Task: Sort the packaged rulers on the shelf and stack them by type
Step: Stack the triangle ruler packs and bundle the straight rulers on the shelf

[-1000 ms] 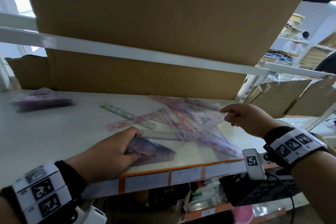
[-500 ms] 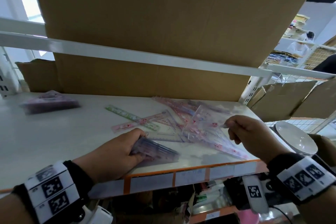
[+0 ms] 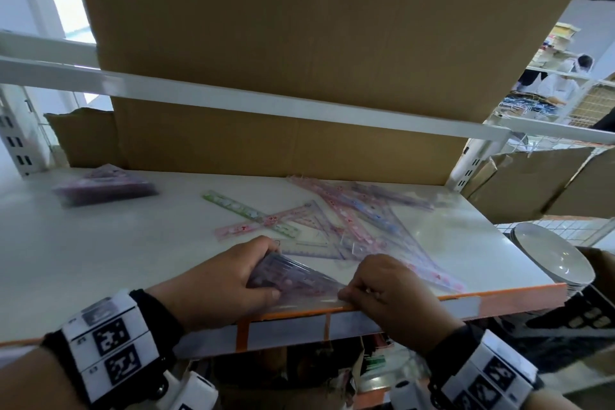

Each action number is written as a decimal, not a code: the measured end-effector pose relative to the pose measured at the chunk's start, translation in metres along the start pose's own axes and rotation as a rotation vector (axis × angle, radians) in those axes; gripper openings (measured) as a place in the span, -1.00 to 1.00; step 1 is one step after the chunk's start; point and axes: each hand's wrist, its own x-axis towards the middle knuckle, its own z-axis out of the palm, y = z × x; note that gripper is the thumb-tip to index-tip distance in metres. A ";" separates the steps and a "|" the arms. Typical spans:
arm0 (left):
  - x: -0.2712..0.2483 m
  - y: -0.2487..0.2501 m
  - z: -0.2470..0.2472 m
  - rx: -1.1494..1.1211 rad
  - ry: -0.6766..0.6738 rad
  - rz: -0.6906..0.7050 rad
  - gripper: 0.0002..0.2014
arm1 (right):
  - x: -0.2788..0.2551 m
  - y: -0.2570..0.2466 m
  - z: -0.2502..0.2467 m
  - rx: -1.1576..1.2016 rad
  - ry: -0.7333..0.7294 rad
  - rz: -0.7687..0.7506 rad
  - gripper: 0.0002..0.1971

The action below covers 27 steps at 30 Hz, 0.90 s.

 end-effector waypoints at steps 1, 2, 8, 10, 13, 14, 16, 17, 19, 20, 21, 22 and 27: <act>0.000 0.000 0.000 0.000 -0.005 0.001 -0.66 | 0.002 -0.001 0.002 -0.009 -0.002 0.004 -0.72; 0.000 0.001 0.000 0.003 -0.006 0.002 -0.65 | 0.004 -0.001 0.004 -0.019 -0.004 0.018 -0.72; 0.000 0.004 0.002 0.022 0.036 0.025 -0.65 | 0.021 -0.008 0.013 -0.094 -0.108 0.057 -0.67; 0.001 0.004 0.002 0.032 0.046 0.028 -0.67 | 0.026 -0.013 0.015 -0.092 -0.110 0.075 -0.67; 0.002 0.003 0.003 0.047 0.048 0.032 -0.70 | 0.032 -0.022 0.014 -0.037 -0.146 0.083 -0.61; 0.002 0.002 0.003 0.044 0.046 0.035 -0.71 | 0.034 -0.024 0.012 -0.017 -0.158 0.084 -0.59; 0.003 0.002 0.003 0.040 0.042 0.038 -0.71 | 0.040 -0.019 0.001 -0.024 -0.129 0.110 -0.58; 0.003 0.001 0.003 0.042 0.045 0.038 -0.72 | 0.045 -0.012 -0.008 -0.058 -0.103 0.147 -0.57; 0.003 0.000 0.003 0.044 0.057 0.037 -0.71 | 0.057 0.009 -0.031 -0.156 -0.104 0.263 -0.60; 0.003 -0.001 0.003 0.047 0.060 0.037 -0.71 | 0.064 0.022 -0.043 -0.207 -0.132 0.324 -0.65; 0.004 -0.002 0.003 0.054 0.061 0.036 -0.70 | 0.071 0.035 -0.054 -0.252 -0.162 0.380 -0.69; 0.004 -0.003 0.003 0.061 0.058 0.033 -0.69 | 0.078 0.048 -0.064 -0.285 -0.180 0.435 -0.71; 0.004 -0.002 0.002 0.052 0.028 0.030 -0.69 | 0.108 0.081 -0.085 -0.448 -0.330 0.590 -0.37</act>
